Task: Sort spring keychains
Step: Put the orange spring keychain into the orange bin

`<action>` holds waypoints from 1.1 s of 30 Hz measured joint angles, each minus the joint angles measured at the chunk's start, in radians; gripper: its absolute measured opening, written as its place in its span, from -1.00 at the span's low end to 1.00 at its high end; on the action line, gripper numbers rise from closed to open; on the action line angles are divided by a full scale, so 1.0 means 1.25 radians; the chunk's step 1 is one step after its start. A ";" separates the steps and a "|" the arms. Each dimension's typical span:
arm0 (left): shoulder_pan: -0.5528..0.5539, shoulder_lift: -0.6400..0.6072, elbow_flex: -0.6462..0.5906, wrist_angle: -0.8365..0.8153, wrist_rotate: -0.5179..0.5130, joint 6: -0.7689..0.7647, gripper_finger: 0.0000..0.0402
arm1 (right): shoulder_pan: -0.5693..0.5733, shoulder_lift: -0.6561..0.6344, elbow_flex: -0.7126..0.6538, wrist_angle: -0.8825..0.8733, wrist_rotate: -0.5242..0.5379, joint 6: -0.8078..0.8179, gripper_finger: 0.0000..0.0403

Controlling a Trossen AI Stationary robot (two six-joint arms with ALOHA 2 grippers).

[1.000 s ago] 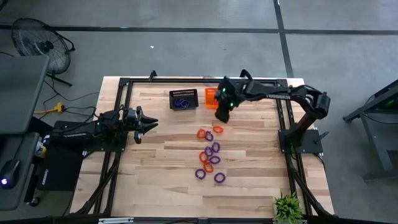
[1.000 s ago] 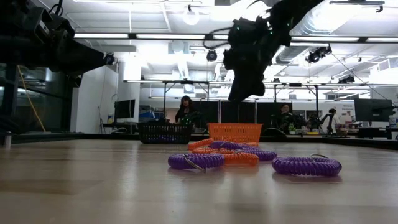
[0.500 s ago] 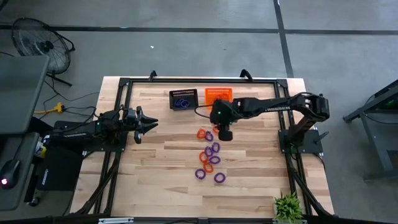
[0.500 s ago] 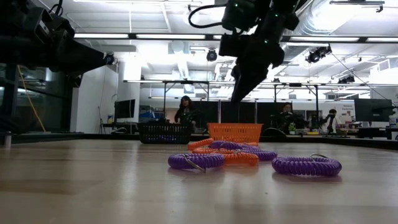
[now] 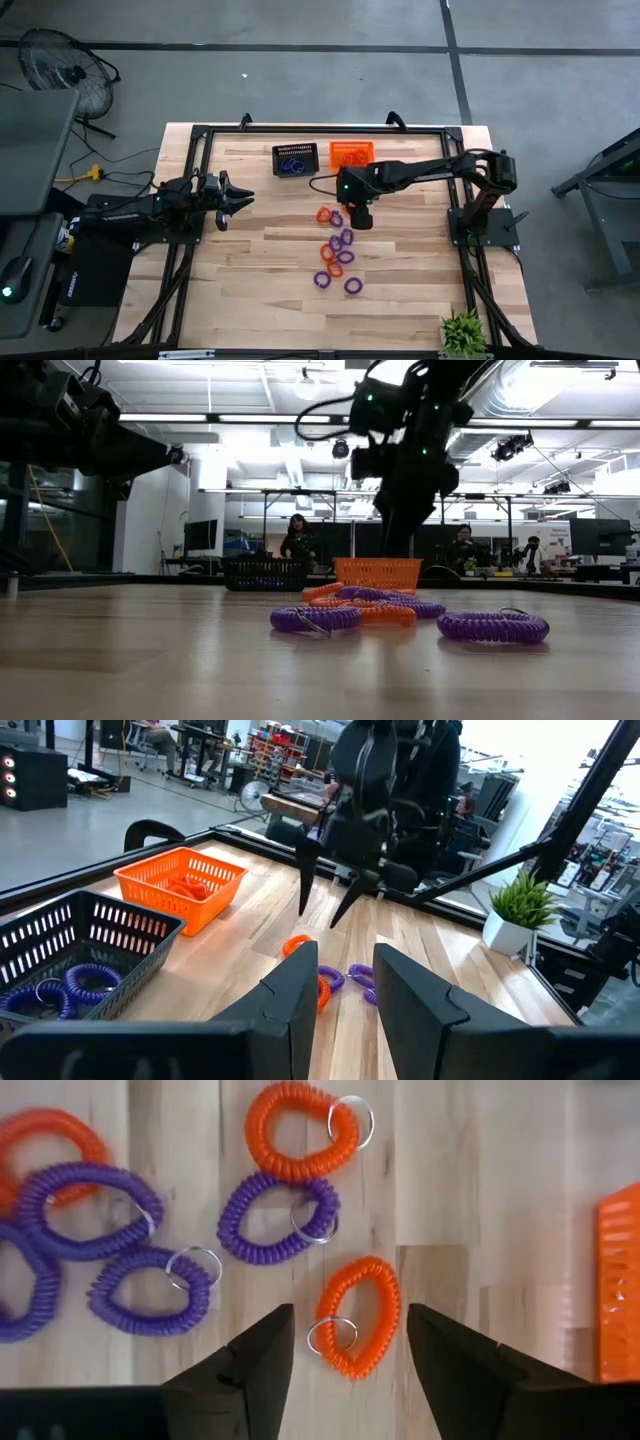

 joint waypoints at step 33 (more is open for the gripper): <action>0.000 0.000 0.000 0.000 0.000 0.000 -0.51 | 0.002 0.146 0.003 0.036 -0.008 0.093 -0.15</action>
